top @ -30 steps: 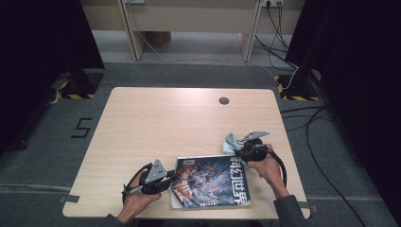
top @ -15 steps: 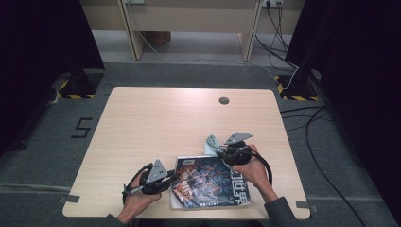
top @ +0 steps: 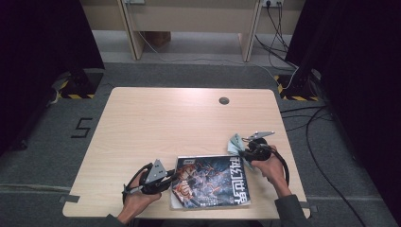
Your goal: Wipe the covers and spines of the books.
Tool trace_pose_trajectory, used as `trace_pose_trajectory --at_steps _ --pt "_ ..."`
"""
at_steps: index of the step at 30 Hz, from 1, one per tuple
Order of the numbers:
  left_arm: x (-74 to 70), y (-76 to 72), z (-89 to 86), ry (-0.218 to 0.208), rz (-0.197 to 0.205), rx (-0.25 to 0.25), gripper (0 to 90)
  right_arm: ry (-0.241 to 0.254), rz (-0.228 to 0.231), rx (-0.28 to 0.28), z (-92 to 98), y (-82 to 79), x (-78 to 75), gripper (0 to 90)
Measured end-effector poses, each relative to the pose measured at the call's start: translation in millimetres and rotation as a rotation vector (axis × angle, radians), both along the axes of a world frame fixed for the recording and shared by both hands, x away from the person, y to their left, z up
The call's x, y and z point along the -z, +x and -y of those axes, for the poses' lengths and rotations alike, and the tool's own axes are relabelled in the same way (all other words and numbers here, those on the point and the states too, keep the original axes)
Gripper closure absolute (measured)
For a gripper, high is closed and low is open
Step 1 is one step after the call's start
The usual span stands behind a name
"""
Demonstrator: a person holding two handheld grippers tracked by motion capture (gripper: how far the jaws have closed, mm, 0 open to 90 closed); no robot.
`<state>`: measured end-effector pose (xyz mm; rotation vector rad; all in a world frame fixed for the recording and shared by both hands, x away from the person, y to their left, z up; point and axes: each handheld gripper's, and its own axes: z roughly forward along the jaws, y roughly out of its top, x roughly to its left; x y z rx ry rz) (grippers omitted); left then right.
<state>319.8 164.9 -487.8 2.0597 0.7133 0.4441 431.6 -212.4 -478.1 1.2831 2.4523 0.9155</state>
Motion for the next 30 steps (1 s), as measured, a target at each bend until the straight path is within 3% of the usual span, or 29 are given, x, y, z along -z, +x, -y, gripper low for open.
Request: trace_pose_trajectory --at_steps 5,7,8,11,17,19,23,25,27,30 --pt "-0.5 -0.4 0.4 0.006 0.006 0.001 79.4 -0.004 -0.008 0.013 3.0 1.9 2.0 82.1" --pt "-0.8 -0.5 0.2 0.007 0.006 0.002 79.4 -0.019 0.008 -0.001 1.2 1.4 0.9 82.2" --pt "-0.7 -0.4 0.1 0.006 0.006 0.004 79.3 -0.004 0.001 0.002 -1.0 0.3 -0.4 82.1" --pt "-0.2 0.0 0.3 0.006 0.005 0.003 79.3 -0.021 0.016 -0.025 -9.6 -0.9 -3.4 82.1" --pt "0.0 -0.1 0.6 0.008 0.005 -0.001 79.0 0.033 0.034 -0.101 -37.6 -9.6 -13.8 82.0" --pt "0.2 0.2 0.6 0.009 0.005 -0.001 78.8 0.028 0.058 -0.137 -49.2 -13.2 -18.1 82.0" --pt "0.4 0.2 0.4 0.008 0.005 0.000 78.7 0.074 0.087 -0.196 -71.0 -20.6 -25.9 81.7" --pt "0.5 0.2 0.3 0.008 0.005 -0.001 78.6 0.069 0.097 -0.214 -79.5 -23.8 -29.4 81.7" --pt "0.5 0.3 0.1 0.013 0.004 -0.003 78.4 0.060 0.106 -0.226 -81.9 -23.5 -30.3 81.6" --pt "0.4 0.1 0.4 0.008 0.007 -0.001 78.3 0.082 0.078 -0.211 -75.3 -20.3 -27.9 81.6"
